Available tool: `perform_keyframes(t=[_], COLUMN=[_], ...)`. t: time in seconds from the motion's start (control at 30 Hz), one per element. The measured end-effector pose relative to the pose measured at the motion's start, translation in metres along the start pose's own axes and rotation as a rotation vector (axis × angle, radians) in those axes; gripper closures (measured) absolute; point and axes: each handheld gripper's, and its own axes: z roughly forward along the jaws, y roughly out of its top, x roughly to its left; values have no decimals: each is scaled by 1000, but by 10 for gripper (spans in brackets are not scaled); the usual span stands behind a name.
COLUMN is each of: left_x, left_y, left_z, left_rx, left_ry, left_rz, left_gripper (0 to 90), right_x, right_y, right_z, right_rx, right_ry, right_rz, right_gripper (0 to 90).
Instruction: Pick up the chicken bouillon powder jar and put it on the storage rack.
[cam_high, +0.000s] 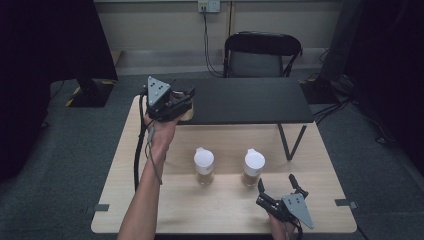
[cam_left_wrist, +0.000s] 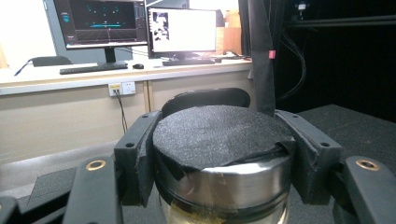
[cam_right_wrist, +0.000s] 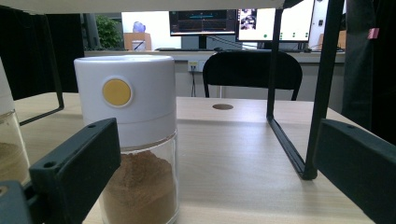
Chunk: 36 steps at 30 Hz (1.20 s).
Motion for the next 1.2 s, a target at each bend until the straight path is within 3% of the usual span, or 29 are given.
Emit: perform_keyframes(t=[0.8,0.87,0.97,1.1,1.2], left_x=[-1,-2,-1,-2,-1], left_y=[1,1,3,3,4], left_z=[1,1,2,3,2], left_rx=[7,4,4,-2,-12], left_ry=[0,8,-4,13,20], left_rz=[22,34,15,17,-15], left_gripper=[333,287,197,85,0], right_x=[0,0,0,0,0], right_y=[0,0,0,0,0], right_z=[0,0,0,0,0], right_rx=[0,0,0,0,0], right_ry=[0,0,-1,0,0], right_rz=[0,0,0,0,0], right_gripper=[0,0,0,0,0])
